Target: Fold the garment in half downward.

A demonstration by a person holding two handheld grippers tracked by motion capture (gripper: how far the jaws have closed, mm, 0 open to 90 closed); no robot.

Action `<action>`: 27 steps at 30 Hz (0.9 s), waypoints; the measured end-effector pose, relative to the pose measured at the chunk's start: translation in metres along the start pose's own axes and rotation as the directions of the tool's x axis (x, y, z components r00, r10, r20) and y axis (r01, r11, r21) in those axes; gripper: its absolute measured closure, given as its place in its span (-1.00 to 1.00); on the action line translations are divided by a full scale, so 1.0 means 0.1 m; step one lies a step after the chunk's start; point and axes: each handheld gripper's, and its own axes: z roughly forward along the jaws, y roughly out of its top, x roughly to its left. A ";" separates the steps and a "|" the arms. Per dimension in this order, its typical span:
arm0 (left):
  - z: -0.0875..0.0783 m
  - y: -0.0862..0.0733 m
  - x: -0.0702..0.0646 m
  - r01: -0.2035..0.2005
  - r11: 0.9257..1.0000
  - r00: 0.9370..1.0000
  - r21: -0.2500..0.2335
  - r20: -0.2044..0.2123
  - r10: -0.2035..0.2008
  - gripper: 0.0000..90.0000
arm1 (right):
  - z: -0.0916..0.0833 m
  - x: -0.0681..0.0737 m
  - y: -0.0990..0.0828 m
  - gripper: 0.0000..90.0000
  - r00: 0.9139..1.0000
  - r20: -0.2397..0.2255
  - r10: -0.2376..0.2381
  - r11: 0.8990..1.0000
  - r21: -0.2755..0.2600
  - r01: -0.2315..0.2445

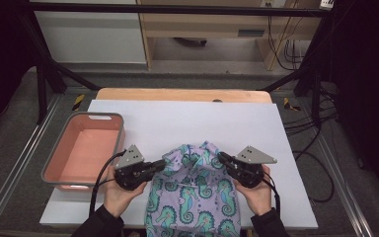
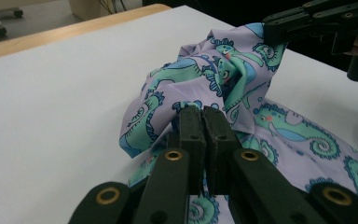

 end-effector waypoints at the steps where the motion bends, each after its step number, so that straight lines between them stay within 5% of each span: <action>1: -0.02 -0.04 -0.03 0.005 1.000 1.000 0.005 0.003 -0.005 0.93 | -0.02 0.02 -0.02 0.90 1.000 -0.006 0.002 1.000 0.001 -0.002; 9: -0.14 -0.35 -0.24 -0.006 0.996 0.999 0.085 0.039 0.003 0.93 | -0.21 0.20 -0.29 0.90 0.998 -0.068 0.019 0.999 0.051 -0.015; 17: -0.22 -0.72 -0.36 0.061 0.986 0.995 0.153 0.064 -0.071 0.93 | -0.40 0.31 -0.61 0.89 0.990 -0.118 0.071 0.989 0.134 -0.055; 27: -0.16 -0.90 -0.49 0.053 0.972 0.996 0.230 0.064 -0.070 0.82 | -0.49 0.41 -0.95 0.87 0.984 -0.125 0.130 0.947 0.309 -0.086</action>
